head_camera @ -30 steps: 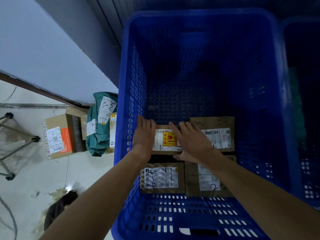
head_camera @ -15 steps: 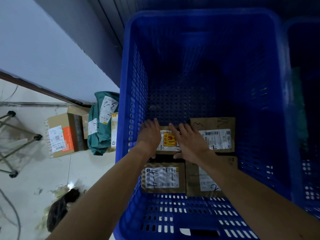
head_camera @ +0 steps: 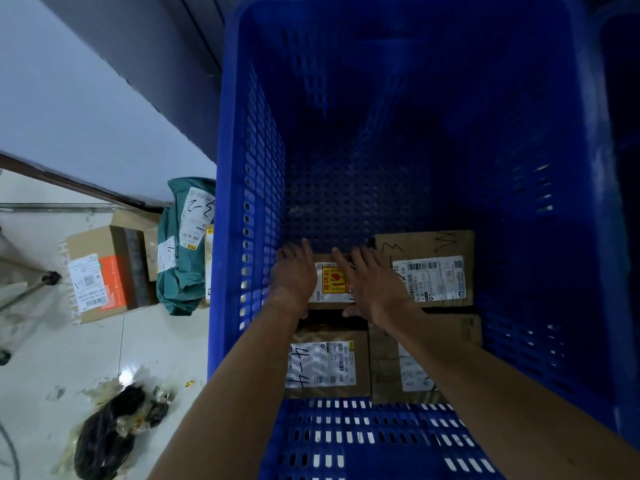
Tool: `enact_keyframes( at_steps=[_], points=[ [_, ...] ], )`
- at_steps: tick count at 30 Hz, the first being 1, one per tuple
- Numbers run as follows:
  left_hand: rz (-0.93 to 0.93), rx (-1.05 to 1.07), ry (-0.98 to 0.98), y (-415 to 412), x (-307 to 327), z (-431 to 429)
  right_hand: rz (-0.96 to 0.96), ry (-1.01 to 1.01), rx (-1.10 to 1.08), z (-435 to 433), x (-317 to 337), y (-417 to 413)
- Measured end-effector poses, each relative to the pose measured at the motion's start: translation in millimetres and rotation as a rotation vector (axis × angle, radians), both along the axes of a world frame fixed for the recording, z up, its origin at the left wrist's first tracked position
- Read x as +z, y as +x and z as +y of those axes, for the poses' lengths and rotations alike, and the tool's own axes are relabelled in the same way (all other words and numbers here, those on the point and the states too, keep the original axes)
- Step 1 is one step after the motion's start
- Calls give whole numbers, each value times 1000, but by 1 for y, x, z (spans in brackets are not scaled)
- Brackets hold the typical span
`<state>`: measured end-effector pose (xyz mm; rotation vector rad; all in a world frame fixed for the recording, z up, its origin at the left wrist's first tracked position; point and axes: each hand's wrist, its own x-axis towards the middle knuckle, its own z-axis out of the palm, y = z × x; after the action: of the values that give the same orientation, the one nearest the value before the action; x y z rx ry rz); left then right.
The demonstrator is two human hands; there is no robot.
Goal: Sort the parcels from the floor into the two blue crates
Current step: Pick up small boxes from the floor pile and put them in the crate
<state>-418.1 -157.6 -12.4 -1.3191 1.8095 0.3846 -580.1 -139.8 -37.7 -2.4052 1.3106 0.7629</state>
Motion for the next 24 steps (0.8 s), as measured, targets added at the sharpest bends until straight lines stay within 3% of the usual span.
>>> enact_keyframes(
  at_steps=[14, 24],
  points=[
    [69, 49, 2, 6, 2, 6, 17, 28, -4, -1, 15, 0],
    [65, 25, -16, -10, 75, 37, -47, 94, -158, 20, 97, -10]
  ],
)
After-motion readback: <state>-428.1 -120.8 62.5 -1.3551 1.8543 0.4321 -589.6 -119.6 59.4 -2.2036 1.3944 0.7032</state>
